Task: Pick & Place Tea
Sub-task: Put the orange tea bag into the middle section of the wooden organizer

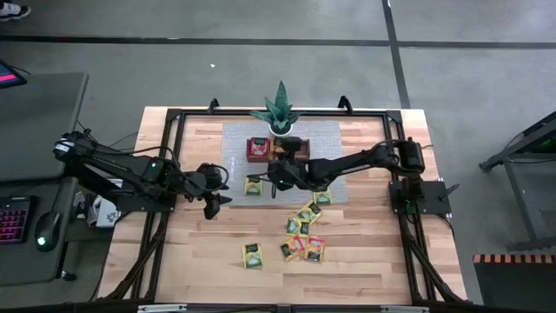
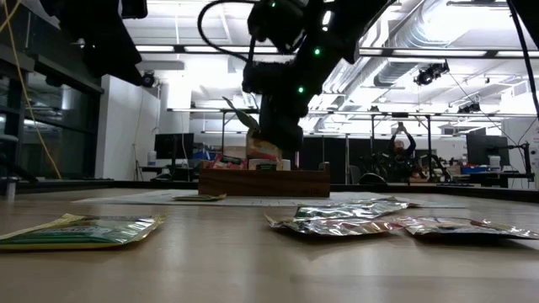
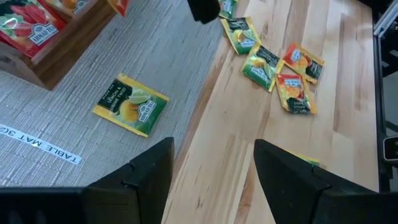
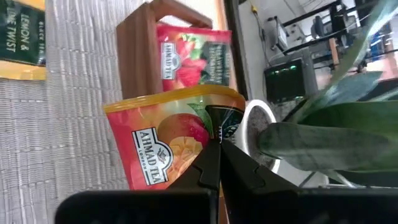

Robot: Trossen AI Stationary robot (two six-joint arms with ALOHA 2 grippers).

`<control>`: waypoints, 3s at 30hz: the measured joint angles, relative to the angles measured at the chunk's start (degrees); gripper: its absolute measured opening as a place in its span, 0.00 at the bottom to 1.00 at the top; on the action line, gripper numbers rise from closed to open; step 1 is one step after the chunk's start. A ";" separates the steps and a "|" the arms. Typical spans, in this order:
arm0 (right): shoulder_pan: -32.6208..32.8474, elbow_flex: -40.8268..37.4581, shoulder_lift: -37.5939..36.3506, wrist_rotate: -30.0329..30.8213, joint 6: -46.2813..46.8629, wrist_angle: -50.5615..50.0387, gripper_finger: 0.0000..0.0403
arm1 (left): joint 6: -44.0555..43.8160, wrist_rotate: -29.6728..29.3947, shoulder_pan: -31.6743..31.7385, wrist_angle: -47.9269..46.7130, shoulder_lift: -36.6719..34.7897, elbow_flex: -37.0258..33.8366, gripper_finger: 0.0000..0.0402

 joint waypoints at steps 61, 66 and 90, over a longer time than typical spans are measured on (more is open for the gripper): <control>-10.16 0.02 2.05 -9.21 -3.11 6.02 0.00 | -1.45 -0.53 0.01 -1.79 0.00 0.00 0.55; -10.16 0.02 2.05 -9.58 -3.11 6.04 0.00 | -1.45 -0.53 0.02 -1.77 0.00 0.00 0.55; -10.05 0.02 1.99 -10.00 -3.13 5.87 0.31 | -1.50 -0.12 0.01 -1.77 0.00 0.00 0.55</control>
